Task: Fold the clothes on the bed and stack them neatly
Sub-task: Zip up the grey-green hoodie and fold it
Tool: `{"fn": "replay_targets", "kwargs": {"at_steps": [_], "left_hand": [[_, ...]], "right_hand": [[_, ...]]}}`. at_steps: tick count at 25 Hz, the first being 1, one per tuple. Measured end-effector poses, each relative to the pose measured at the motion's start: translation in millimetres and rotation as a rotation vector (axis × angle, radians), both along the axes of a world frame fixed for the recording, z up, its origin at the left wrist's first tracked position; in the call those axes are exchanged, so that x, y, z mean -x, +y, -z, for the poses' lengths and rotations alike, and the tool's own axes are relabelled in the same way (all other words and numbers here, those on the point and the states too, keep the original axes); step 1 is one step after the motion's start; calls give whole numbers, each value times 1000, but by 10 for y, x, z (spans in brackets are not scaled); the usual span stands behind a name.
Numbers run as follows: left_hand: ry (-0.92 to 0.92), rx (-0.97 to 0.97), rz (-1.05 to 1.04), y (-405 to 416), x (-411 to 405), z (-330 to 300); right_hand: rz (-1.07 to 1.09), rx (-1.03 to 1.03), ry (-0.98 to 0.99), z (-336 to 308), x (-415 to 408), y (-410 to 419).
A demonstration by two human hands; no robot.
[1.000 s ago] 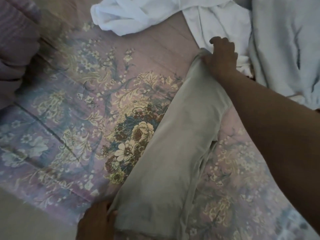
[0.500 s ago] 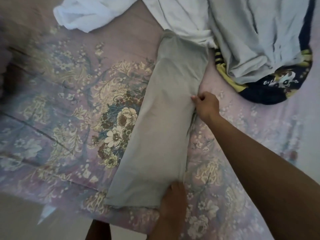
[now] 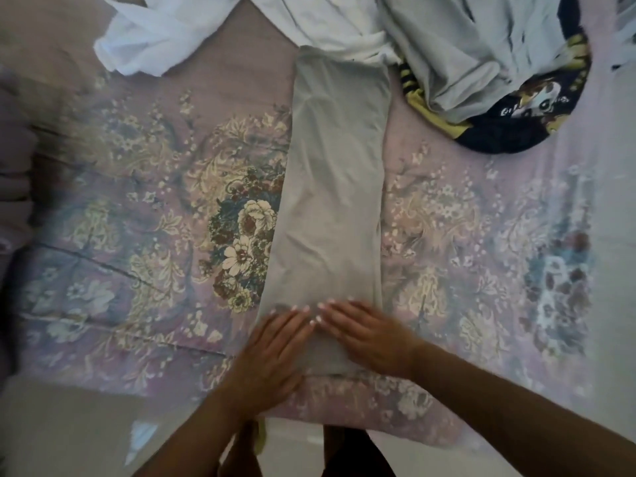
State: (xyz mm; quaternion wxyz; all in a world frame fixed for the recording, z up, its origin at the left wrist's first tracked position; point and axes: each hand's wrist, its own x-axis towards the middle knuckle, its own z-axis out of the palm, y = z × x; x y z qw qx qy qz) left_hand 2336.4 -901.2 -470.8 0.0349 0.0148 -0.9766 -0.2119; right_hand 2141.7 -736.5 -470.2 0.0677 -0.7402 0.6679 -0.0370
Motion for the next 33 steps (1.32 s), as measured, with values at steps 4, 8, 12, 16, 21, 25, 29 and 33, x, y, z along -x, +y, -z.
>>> {"fn": "replay_targets", "kwargs": {"at_steps": [4,8,12,16,21,25,29,33], "left_hand": [[-265,193,443,-629,-250,125],[-152,279,606,-786,-184,195],[72,220,667,-803,-113,150],[-31,-43,512,-710,33,56],[-395,-599,-204,-782,288,-17],[-366,-963,-606,-974,856,-21],[-380,-1186,-967,-968,1310,57],[-261,-1037,-1029,-840,1352,125]], "right_hand": [[18,-281,59,108,-515,635],[258,-124,-11,192,-468,685],[204,-101,40,216,-399,632],[254,-53,21,208,-397,605],[289,72,-102,25,-277,381],[955,-98,-908,-149,272,-281],[1416,-12,-1441,-158,743,-621],[1575,64,-1269,29,442,-624]]}}
